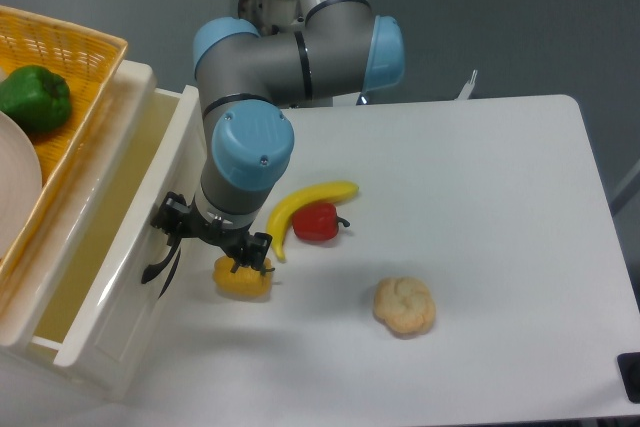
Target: Slide the top white drawer open
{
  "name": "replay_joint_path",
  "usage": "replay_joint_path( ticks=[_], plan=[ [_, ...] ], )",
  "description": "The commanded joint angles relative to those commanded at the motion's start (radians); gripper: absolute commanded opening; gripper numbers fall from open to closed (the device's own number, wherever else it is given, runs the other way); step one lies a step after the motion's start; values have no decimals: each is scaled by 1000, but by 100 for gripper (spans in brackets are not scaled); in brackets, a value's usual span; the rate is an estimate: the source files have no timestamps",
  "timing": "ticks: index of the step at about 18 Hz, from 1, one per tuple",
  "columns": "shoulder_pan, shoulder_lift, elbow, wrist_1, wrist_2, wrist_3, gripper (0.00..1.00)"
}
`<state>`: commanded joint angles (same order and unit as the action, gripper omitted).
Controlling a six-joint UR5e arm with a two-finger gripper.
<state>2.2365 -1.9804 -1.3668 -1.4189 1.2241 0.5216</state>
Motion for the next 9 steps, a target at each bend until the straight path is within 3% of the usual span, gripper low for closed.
replay_joint_path(
  ticks=[9],
  plan=[
    [25,-6,2,0,2,28,100]
  ],
)
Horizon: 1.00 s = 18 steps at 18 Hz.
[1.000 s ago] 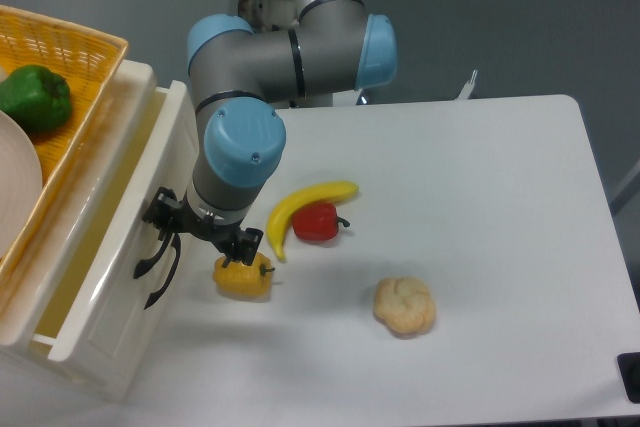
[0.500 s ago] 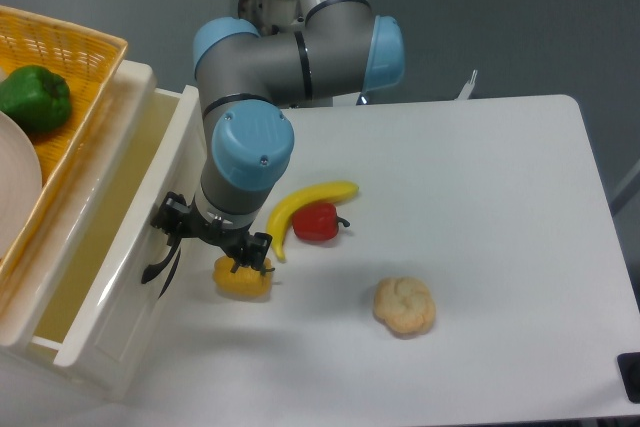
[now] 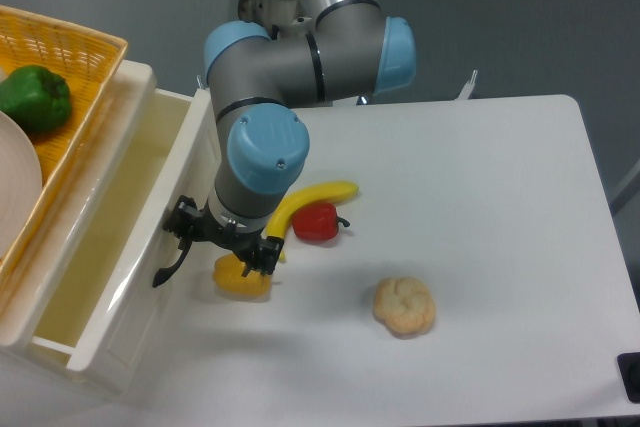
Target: Slide the top white drawer open
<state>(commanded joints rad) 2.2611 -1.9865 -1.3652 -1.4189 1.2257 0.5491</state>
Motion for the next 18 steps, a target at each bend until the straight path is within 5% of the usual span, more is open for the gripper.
replay_joint_path(
  ticks=[18],
  plan=[
    [61,-9,12,2,0,49,100]
  ],
)
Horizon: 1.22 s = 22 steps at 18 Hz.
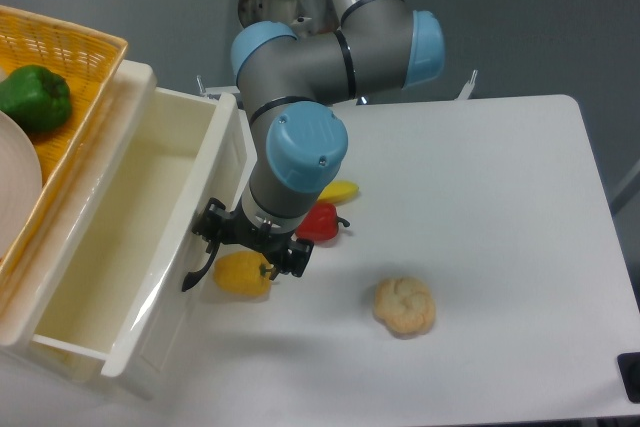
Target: Slide the top white drawer open
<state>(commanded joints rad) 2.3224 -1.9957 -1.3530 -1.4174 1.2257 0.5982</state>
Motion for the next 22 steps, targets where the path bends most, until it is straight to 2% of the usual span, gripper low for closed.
replay_joint_path(
  ticks=[22],
  plan=[
    [46,-21,29,-2,6,49,100]
  ],
)
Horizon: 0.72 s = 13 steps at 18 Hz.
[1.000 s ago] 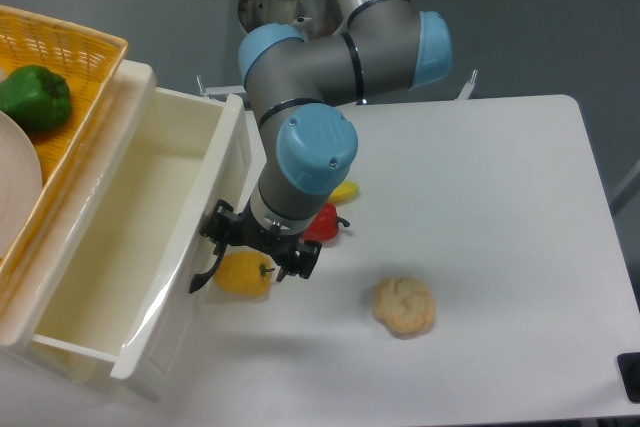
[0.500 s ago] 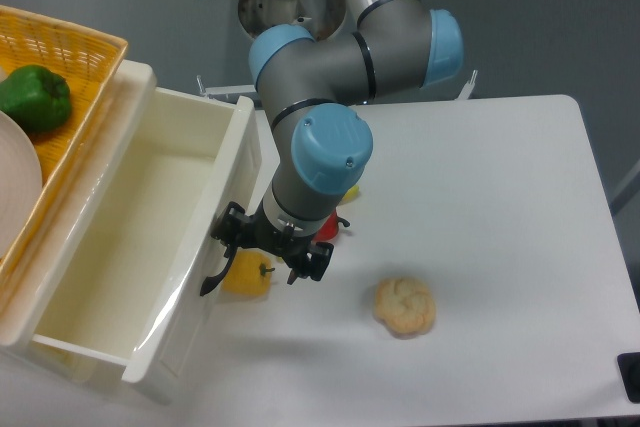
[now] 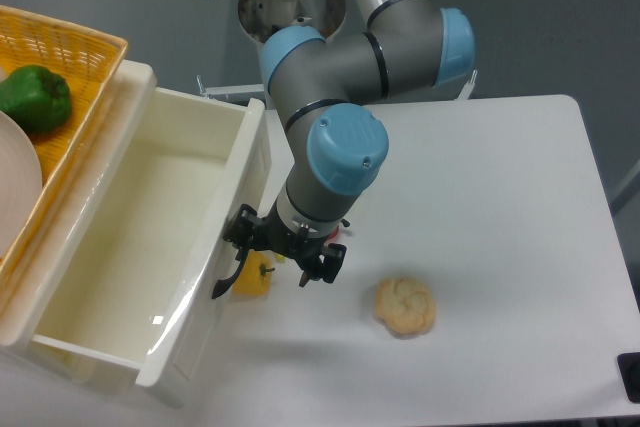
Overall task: Slide the top white drawer open
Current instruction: 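Keep pulling the handle to extend the drawer further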
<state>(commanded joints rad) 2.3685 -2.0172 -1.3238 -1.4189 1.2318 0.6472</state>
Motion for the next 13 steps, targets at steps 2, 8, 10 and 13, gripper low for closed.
replay_joint_path(
  ticks=[2,8,10,13],
  plan=[
    [9,-2,0,0,0,2,100],
    [28,0,2,0,0,23,100],
    [34,-2,5,0,0,25,100],
    [40,-6,11,-2,2,25,100]
  ],
)
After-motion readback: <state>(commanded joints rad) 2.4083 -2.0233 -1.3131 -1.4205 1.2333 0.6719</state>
